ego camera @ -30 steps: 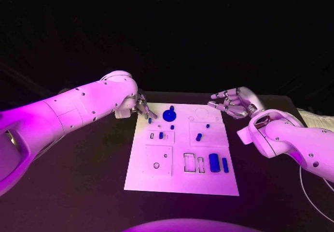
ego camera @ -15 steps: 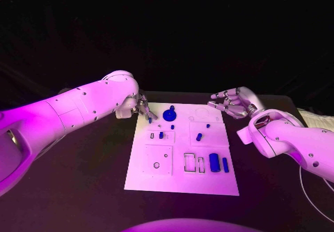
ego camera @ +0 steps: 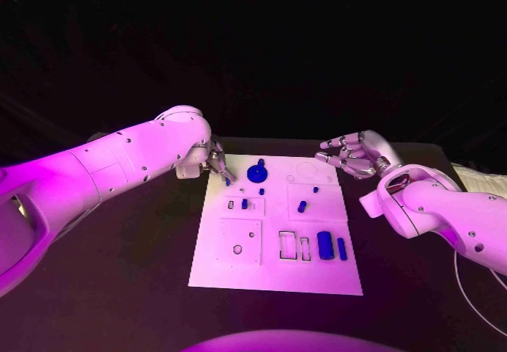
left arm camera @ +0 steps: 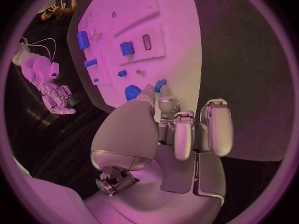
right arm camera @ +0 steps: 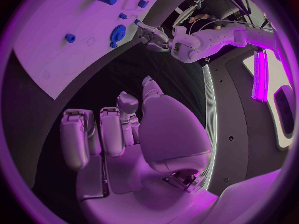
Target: Assemble the parts on the task board
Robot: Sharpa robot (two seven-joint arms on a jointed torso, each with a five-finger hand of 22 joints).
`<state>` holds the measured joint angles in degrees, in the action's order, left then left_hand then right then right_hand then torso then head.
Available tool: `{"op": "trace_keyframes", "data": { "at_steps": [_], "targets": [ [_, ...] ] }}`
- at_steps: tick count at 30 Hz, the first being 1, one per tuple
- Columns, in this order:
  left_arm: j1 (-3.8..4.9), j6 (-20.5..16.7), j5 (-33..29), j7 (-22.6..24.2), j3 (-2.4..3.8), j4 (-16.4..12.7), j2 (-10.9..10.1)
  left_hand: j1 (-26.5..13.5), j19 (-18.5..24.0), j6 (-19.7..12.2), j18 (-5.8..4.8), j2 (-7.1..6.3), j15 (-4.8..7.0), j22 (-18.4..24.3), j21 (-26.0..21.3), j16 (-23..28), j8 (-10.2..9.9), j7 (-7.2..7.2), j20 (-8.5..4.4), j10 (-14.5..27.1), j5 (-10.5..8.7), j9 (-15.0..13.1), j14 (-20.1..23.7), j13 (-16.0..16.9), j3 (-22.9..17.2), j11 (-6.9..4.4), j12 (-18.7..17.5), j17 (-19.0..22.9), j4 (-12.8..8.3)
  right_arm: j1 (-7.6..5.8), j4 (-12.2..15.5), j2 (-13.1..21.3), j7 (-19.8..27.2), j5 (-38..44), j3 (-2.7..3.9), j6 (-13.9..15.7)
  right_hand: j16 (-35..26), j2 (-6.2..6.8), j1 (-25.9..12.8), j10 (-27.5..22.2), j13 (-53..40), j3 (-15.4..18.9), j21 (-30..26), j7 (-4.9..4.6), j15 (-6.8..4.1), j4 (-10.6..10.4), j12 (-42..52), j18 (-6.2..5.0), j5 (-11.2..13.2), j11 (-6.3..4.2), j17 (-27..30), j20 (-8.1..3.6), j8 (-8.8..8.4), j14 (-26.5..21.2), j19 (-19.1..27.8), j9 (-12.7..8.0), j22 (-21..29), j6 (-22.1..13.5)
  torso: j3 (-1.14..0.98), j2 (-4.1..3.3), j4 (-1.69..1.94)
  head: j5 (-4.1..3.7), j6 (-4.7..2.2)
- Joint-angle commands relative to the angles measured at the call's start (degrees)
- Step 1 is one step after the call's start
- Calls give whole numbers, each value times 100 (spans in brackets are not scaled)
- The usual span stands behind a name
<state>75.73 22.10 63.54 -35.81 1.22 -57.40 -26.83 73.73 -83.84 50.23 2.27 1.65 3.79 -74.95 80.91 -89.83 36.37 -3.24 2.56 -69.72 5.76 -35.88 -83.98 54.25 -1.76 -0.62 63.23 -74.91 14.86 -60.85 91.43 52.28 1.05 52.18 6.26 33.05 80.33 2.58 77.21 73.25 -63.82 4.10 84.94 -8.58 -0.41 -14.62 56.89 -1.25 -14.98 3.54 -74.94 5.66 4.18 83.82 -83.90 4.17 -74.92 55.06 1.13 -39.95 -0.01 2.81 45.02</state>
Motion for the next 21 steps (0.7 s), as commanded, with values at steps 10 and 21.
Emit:
{"op": "trace_keyframes", "data": {
  "at_steps": [10, 21],
  "targets": [
    [-8, 183, -30, -31, -11, 90, 64, 184, -49, -37, 49, -2, 53, -635, 3, -17, 39, 25, -46, -15, 24, -7, -602, -19, -122, -36, 3, -1509, -23, 4, 8, -8, 37, 23, 0, -80, -34, -48, -14, -6, 0, 28, -30, -2, -38, 12, -3, -93, -37, 1, -150, -25, -26, 328, -51, -8, -638, 19, 3, 0, 0, -16, 22],
    [-12, 246, -44, -23, -18, 140, 69, 511, -58, -88, 45, -9, 73, -662, 2, -17, 8, 45, -69, 7, 39, 17, -602, -75, -708, -58, -42, -1509, -80, 4, 12, -2, 40, 22, 0, -88, -35, -56, -6, -6, 0, 31, -31, -2, -38, 15, -1, -93, -37, 1, -150, -26, -25, 328, -51, -8, -638, 19, 0, 2, -1, -19, 53]
  ]
}}
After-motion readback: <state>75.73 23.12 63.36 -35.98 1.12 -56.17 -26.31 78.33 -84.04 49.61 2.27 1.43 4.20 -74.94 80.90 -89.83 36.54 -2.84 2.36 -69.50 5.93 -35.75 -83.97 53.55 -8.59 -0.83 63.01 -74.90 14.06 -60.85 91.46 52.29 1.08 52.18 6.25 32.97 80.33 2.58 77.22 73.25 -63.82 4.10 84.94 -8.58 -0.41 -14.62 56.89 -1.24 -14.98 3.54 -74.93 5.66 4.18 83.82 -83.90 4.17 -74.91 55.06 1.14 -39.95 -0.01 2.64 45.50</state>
